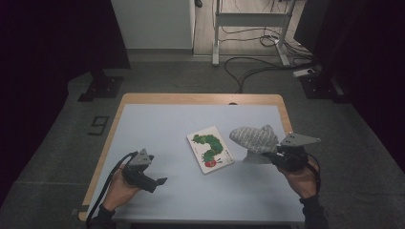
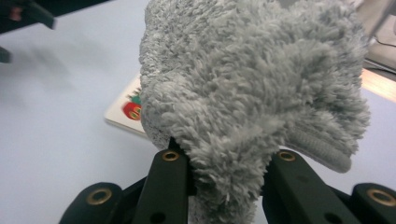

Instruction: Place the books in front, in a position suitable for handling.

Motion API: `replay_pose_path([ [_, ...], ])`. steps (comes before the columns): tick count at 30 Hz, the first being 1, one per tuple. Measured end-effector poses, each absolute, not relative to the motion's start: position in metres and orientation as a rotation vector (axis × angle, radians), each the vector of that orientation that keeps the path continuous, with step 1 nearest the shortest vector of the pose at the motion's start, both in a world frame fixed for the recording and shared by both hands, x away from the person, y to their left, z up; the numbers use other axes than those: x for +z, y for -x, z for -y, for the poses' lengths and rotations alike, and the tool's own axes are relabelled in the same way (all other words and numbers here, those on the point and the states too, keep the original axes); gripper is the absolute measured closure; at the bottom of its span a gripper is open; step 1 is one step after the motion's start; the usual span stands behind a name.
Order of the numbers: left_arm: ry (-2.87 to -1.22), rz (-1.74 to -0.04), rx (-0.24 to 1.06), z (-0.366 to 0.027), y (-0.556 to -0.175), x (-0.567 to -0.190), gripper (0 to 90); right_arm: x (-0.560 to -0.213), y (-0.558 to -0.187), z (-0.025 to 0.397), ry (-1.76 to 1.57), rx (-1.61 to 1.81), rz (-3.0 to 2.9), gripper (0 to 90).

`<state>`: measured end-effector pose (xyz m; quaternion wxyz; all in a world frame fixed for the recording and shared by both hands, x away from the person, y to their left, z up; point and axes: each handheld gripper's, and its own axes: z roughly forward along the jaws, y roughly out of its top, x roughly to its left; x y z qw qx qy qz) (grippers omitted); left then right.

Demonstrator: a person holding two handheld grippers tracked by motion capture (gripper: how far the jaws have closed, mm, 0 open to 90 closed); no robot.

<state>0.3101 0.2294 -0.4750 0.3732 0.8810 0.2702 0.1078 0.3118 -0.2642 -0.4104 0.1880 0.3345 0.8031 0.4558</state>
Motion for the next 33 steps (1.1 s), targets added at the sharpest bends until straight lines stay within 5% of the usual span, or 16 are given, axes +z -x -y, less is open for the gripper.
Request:
replay_pose_path([
  [26, -2.307, -0.785, 0.274, -0.238, -0.310, -0.525, 0.0, -0.519, -0.319, 0.286, -1.185, 1.113, -2.272, 71.5],
  [30, -2.320, -0.786, 0.283, -0.238, -0.309, -0.527, 0.0, -0.523, -0.317, 0.289, -1.205, 1.126, -2.266, 65.0],
  [33, -2.324, -0.786, 0.281, -0.238, -0.309, -0.527, 0.0, -0.524, -0.316, 0.290, -1.208, 1.125, -2.274, 48.3],
])
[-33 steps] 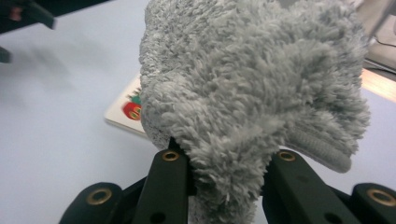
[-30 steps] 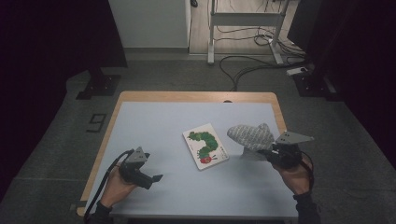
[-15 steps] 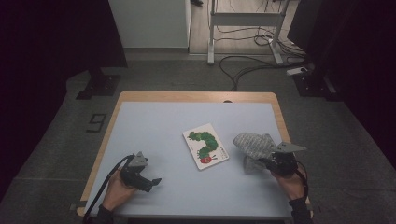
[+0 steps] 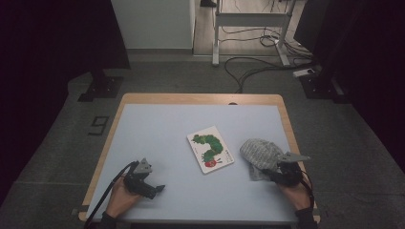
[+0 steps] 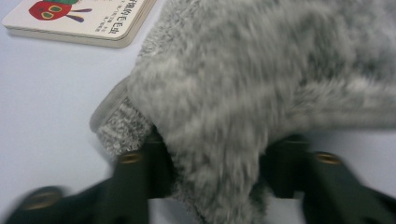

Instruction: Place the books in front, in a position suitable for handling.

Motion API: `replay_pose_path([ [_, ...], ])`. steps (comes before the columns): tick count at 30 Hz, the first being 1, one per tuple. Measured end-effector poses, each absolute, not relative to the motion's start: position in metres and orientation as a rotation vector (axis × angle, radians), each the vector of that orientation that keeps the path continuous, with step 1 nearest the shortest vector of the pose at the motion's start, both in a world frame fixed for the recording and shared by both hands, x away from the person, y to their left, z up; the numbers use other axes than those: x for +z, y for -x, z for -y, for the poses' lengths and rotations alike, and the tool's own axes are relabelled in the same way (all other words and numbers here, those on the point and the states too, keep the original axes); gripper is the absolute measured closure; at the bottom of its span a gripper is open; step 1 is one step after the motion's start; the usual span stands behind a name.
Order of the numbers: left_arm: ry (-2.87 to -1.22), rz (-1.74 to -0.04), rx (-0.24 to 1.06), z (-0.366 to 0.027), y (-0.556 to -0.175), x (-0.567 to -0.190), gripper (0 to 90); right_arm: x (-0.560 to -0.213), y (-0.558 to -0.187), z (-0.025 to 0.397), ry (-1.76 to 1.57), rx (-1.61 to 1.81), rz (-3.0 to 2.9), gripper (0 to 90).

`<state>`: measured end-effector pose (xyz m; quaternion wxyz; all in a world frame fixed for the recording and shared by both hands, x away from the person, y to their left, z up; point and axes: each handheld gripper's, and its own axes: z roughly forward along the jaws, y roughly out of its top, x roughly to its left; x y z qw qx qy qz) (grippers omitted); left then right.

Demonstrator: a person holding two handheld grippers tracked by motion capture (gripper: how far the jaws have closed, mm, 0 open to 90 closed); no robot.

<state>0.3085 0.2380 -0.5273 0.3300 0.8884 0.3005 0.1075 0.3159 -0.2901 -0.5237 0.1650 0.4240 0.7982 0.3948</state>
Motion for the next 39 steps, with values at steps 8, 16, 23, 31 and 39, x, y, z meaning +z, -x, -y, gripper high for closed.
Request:
replay_pose_path([
  [8, -2.319, -0.792, 0.274, -0.239, -0.311, -0.527, 0.0, -0.502, -0.307, 0.297, -1.204, 1.117, -2.257, 16.6],
  [16, -2.262, -0.801, 0.254, -0.240, -0.313, -0.525, 0.0, -0.469, -0.303, 0.292, -1.143, 1.139, -2.219, 0.0],
  [23, -2.219, -0.790, 0.240, -0.241, -0.316, -0.519, 5.4, -0.455, -0.309, 0.271, -1.086, 1.166, -2.218, 0.0],
  [31, -2.268, -0.776, 0.292, -0.223, -0.331, -0.506, 0.0, -0.452, -0.325, 0.223, -0.971, 1.174, -2.301, 0.0],
  [39, -2.318, -0.727, 0.293, -0.200, -0.349, -0.502, 0.0, -0.468, -0.345, 0.186, -0.929, 1.191, -2.377, 0.0],
])
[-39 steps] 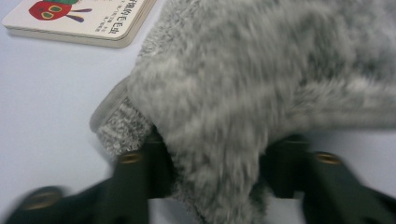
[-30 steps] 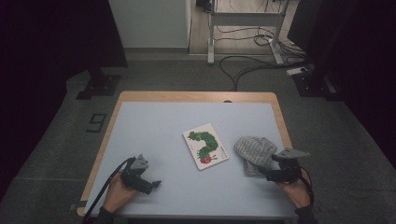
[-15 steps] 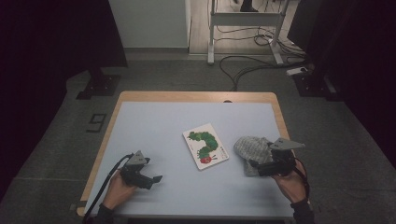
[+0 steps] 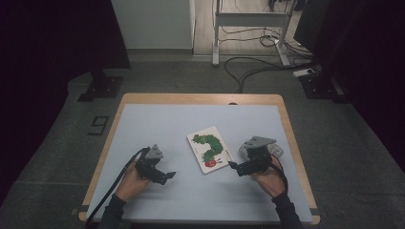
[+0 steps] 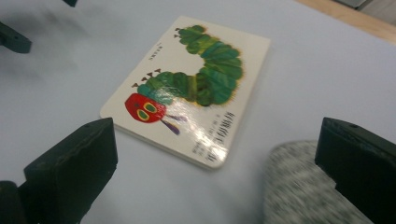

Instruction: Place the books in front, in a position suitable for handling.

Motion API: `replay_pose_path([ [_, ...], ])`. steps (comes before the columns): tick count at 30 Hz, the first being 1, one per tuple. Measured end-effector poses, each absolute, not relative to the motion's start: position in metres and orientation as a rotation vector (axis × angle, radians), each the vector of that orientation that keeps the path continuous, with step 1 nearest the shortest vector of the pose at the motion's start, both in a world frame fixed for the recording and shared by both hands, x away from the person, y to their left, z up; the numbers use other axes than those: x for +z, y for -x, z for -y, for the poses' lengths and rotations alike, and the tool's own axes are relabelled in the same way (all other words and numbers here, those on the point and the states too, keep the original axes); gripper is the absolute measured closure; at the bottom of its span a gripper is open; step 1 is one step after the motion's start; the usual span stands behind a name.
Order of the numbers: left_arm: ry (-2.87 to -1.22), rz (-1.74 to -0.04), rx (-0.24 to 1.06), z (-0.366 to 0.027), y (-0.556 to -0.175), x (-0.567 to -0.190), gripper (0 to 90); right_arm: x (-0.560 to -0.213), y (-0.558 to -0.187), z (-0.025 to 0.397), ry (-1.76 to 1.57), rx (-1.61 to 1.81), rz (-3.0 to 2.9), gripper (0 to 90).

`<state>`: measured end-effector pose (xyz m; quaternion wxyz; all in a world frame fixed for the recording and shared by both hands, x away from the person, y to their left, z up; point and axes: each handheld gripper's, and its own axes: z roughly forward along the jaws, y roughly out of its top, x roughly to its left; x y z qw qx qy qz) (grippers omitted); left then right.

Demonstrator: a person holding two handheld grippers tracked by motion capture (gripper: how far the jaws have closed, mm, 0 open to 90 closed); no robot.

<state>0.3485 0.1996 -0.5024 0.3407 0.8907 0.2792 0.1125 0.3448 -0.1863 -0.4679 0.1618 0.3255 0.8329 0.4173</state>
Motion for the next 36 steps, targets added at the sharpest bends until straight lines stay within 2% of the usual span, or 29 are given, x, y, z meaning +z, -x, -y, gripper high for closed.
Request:
replay_pose_path([
  [15, -2.360, -0.630, 0.249, -0.162, -0.369, -0.509, 0.0, -0.508, -0.388, 0.142, -0.978, 1.189, -2.442, 0.0],
  [26, -2.376, -0.629, 0.275, -0.162, -0.380, -0.505, 0.0, -0.532, -0.412, 0.129, -1.068, 1.174, -2.502, 0.0],
  [36, -2.376, -0.638, 0.300, -0.169, -0.387, -0.501, 0.0, -0.534, -0.407, 0.125, -1.071, 1.193, -2.476, 0.0],
])
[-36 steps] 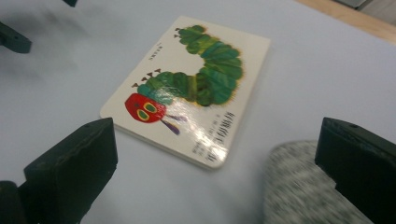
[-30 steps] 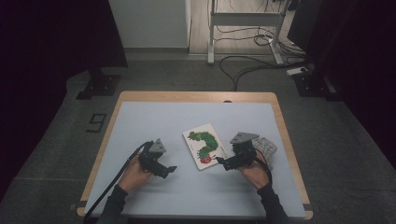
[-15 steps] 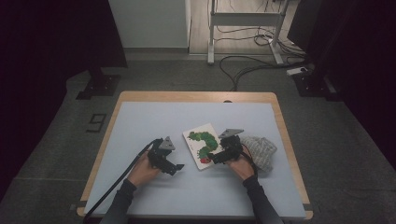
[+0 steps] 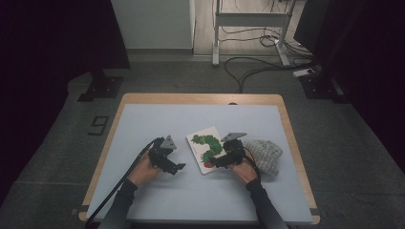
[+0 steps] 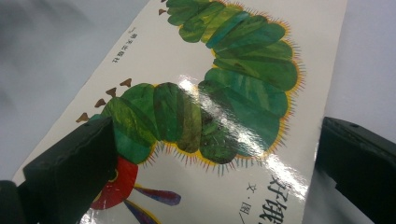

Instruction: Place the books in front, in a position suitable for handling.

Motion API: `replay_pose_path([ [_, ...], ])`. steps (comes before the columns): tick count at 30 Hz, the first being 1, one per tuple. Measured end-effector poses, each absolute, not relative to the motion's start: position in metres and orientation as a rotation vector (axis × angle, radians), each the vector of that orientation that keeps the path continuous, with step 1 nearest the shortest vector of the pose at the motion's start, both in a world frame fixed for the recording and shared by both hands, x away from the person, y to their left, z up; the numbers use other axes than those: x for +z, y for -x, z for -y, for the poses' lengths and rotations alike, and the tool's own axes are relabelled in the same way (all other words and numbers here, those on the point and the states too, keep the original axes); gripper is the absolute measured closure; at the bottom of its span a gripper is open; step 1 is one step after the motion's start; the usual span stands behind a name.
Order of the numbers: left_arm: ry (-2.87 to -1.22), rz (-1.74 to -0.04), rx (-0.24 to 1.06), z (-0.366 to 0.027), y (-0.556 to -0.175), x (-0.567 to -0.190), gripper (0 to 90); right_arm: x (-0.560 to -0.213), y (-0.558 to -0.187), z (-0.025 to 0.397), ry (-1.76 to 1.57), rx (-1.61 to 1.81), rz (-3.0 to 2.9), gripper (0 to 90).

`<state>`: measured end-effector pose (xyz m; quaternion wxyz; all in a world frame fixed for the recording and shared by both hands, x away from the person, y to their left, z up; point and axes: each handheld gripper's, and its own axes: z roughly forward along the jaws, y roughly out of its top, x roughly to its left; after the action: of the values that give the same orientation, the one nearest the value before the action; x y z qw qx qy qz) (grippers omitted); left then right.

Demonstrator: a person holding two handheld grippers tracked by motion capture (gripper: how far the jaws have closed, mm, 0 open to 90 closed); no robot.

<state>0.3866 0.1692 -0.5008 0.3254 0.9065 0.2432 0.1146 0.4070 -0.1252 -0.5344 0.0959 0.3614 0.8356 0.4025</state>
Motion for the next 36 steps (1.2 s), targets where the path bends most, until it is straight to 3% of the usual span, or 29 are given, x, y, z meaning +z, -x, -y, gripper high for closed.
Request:
replay_pose_path([
  [25, -2.397, -0.651, 0.290, -0.176, -0.399, -0.499, 0.0, -0.534, -0.367, 0.075, -0.857, 1.237, -2.609, 0.0],
  [36, -2.411, -0.685, 0.171, -0.182, -0.410, -0.511, 0.0, -0.533, -0.349, 0.062, -0.781, 1.242, -2.649, 0.0],
])
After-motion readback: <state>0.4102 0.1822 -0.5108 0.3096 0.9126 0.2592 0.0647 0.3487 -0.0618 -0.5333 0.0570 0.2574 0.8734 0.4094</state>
